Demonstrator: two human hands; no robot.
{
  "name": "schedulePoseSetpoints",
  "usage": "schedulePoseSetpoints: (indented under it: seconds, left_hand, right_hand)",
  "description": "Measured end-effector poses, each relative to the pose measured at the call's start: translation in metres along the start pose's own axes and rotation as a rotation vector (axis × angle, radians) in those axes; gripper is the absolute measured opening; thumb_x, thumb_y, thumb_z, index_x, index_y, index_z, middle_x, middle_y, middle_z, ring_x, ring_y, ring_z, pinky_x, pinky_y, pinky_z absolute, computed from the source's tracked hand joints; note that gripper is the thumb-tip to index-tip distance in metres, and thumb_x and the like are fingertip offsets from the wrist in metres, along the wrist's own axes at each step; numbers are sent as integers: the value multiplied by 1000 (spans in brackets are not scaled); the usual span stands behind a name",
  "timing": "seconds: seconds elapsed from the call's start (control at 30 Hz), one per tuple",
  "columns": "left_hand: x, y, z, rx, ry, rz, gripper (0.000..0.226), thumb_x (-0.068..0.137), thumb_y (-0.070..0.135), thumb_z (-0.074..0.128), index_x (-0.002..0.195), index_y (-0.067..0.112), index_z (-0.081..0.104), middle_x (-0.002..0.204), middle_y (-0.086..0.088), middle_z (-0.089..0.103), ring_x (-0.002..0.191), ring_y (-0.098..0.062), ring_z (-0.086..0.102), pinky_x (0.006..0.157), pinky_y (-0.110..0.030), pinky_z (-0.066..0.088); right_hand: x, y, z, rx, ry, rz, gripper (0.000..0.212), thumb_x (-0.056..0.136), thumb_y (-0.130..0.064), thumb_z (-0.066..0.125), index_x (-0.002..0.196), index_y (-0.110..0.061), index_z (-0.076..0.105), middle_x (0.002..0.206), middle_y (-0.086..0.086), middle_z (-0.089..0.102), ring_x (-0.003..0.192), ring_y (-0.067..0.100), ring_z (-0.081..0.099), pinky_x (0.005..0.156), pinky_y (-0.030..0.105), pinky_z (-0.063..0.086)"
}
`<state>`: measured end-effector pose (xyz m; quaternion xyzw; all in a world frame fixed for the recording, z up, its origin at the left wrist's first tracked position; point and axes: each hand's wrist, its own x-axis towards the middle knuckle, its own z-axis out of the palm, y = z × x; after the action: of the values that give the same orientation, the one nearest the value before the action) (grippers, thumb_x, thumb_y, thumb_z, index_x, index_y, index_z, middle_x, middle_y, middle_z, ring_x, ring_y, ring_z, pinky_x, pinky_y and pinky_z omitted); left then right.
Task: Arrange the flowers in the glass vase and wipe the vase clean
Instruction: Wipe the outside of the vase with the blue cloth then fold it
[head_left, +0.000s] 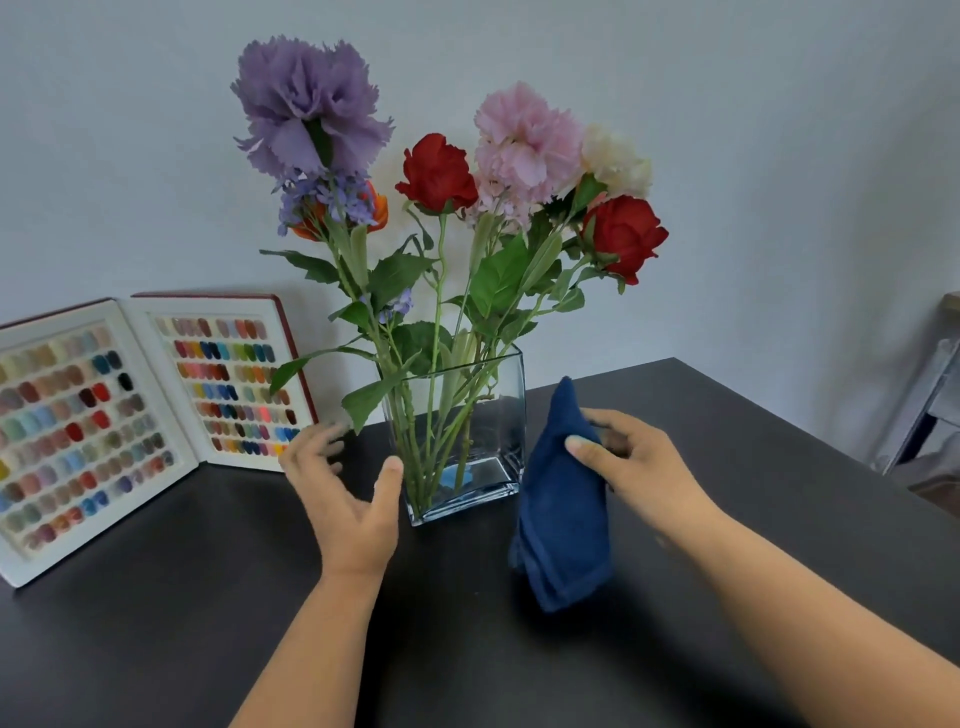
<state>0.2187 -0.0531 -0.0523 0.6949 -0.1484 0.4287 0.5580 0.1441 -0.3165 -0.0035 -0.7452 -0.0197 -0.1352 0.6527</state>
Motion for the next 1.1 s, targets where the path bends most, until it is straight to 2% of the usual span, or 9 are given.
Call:
schedulePoseSetpoints:
  seconds: [0.1,0.23,0.37,0.47,0.63,0.77,0.87,1.0,1.1]
  left_hand:
    - [-7,21,1,57,-18,251,38,76,29,63,109,12,52,115,13,42,111,-5,43,88,-23,40]
    - [-20,53,9,140,-347,255,29,86,34,60,112,21,60,122,4,44,121,-10,45,103,-24,36]
    - [-17,74,11,3,-604,-8,35,90,53,49,123,43,53,138,14,44,133,-10,41,110,-26,32]
    - [-12,87,9,-362,-771,-399,38,89,63,51,116,39,65,122,8,67,116,-11,61,91,-25,51]
    - [-17,89,17,-452,-823,-583,33,82,47,63,103,23,72,97,-2,73,87,-16,66,78,-21,50]
    - [-17,86,24,-397,-890,-599,34,84,42,64,117,33,65,100,-2,76,86,-18,72,69,-25,55]
    - [-13,82,26,-168,-887,-473,20,87,42,66,106,47,65,82,3,75,64,-10,64,56,-26,50]
    - [-8,77,27,-120,-791,-418,13,83,37,74,95,43,72,83,10,74,70,-4,62,64,-22,52]
    - [-4,76,26,-75,-730,-408,13,80,35,78,91,39,73,91,5,73,84,-16,66,76,-34,55]
  right_hand:
    - [-4,-11,4,107,-175,2,21,93,-16,61,113,-19,67,96,0,76,84,8,71,63,13,50]
    - [-6,-22,11,126,-349,-34,21,94,-15,59,113,-18,66,105,11,73,97,24,68,81,31,55]
    - [-5,-30,14,258,-413,-10,21,91,-25,61,111,-19,66,109,17,66,100,35,58,89,48,39]
    - [-4,-33,14,341,-361,30,23,92,-22,60,114,-15,61,108,20,66,97,32,56,88,42,39]
    - [-6,-26,20,275,-308,142,10,95,-17,59,104,-17,54,94,19,72,82,27,68,74,36,55]
    - [-11,-18,26,142,-314,163,4,94,-14,58,97,-13,56,85,23,66,76,29,62,72,39,49]
    - [-11,-13,27,123,-308,175,9,93,-11,57,101,-6,58,86,22,67,79,31,63,76,44,50]
    - [-12,-7,23,161,-306,161,23,92,-19,55,106,-5,67,103,14,70,99,28,64,100,49,45]
    - [-16,-7,20,38,-286,140,27,89,-37,61,111,-22,71,121,0,65,117,17,58,108,45,40]
